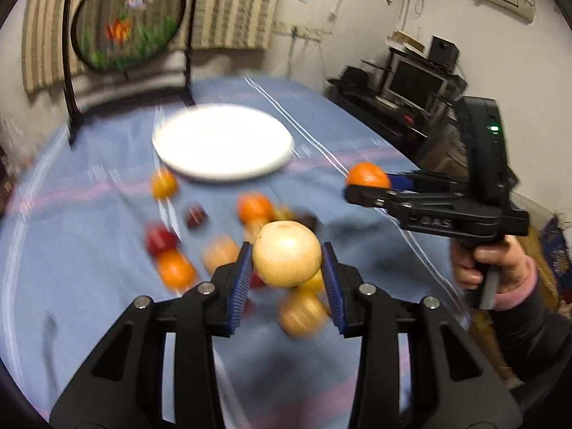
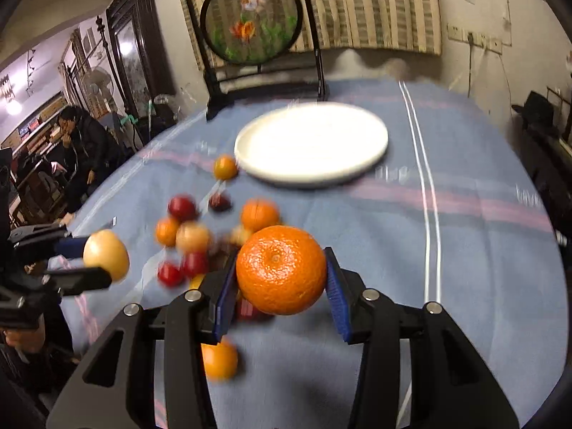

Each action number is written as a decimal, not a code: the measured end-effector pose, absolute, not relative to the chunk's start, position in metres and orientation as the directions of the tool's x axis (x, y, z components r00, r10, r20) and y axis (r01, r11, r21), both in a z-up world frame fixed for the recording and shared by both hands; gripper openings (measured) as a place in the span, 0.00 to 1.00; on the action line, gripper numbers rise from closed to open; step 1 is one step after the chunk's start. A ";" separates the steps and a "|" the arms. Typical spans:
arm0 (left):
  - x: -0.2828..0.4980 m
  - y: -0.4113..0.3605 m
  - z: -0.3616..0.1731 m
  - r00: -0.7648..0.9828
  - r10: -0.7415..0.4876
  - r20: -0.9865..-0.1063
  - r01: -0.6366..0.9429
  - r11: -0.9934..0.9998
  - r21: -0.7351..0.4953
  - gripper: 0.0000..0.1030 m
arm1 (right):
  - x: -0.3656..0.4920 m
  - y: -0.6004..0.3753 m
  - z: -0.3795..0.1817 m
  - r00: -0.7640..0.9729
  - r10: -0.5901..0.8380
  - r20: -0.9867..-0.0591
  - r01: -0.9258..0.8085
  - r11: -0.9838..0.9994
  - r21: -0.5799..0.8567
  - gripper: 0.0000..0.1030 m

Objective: Organize fruits
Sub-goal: 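Carry both fruits to the white plate and open both tools to release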

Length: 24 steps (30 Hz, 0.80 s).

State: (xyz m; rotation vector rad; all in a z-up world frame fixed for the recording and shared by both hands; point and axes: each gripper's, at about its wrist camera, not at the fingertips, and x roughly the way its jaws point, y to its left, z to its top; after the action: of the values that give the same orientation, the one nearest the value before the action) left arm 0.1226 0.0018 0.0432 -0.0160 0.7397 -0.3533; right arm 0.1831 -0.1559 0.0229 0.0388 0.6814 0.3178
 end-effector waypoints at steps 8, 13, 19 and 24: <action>0.296 0.016 0.043 0.666 -0.206 -0.717 0.206 0.975 -0.088 0.38 | 0.342 -0.149 0.022 0.697 0.232 -0.678 -0.223 0.970 0.102 0.44; 0.388 0.025 0.008 0.580 -0.186 -0.793 0.131 0.982 -0.135 0.38 | 0.411 -0.148 -0.004 0.628 0.196 -0.753 -0.174 0.979 0.110 0.44; 0.435 0.033 -0.023 0.520 -0.151 -0.841 0.078 0.989 -0.129 0.38 | 0.448 -0.148 -0.022 0.591 0.189 -0.784 -0.152 0.981 0.122 0.44; 0.438 0.035 -0.032 0.519 -0.139 -0.844 0.069 0.990 -0.120 0.39 | 0.450 -0.149 -0.029 0.589 0.189 -0.786 -0.159 0.980 0.116 0.45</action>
State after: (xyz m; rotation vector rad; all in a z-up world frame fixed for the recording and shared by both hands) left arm 0.4379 0.0349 -0.0319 -0.0748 1.0183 -0.1248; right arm 0.4501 -0.1487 -0.0292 0.0348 0.9194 0.2024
